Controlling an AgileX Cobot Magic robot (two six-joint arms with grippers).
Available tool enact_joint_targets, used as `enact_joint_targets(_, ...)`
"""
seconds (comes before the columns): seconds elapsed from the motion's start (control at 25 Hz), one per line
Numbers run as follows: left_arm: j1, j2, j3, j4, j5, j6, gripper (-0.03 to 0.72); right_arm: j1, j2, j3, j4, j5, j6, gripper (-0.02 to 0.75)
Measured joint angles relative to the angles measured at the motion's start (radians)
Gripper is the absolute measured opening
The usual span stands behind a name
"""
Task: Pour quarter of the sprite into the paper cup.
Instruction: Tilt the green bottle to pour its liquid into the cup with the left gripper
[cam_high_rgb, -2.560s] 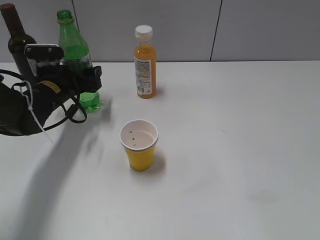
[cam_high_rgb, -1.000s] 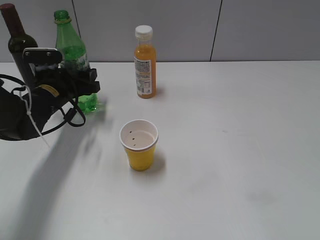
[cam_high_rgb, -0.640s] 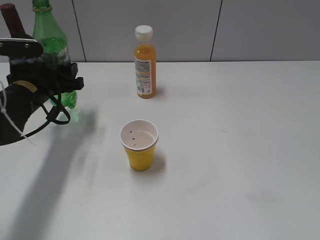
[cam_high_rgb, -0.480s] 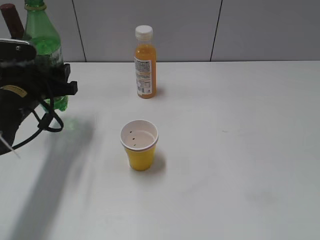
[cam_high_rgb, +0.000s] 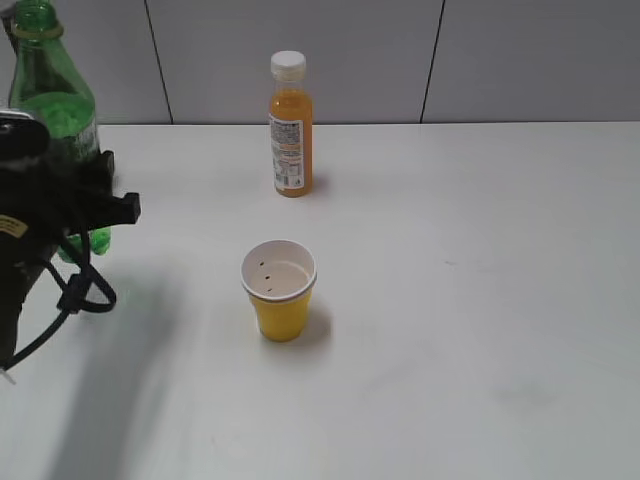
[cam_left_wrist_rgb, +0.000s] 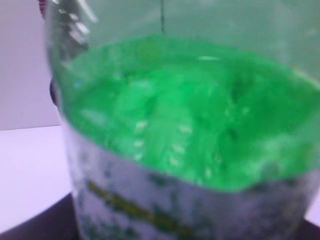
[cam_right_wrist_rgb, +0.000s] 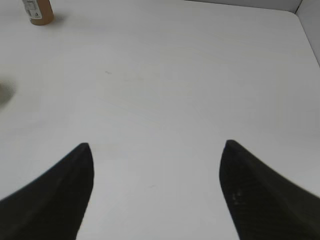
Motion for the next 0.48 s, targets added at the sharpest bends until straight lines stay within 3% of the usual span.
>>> enact_joint_targets(0.28, -0.099, 0.0, 0.008, -0.139, -0.021, 0.151, 0.452, 0.0, 0.0, 0.0, 0.0, 0.0, 0.0, 0.592)
enact_joint_targets(0.48, -0.117, 0.0, 0.008, -0.201, -0.023, 0.24, 0.452, 0.0, 0.0, 0.0, 0.0, 0.0, 0.0, 0.592)
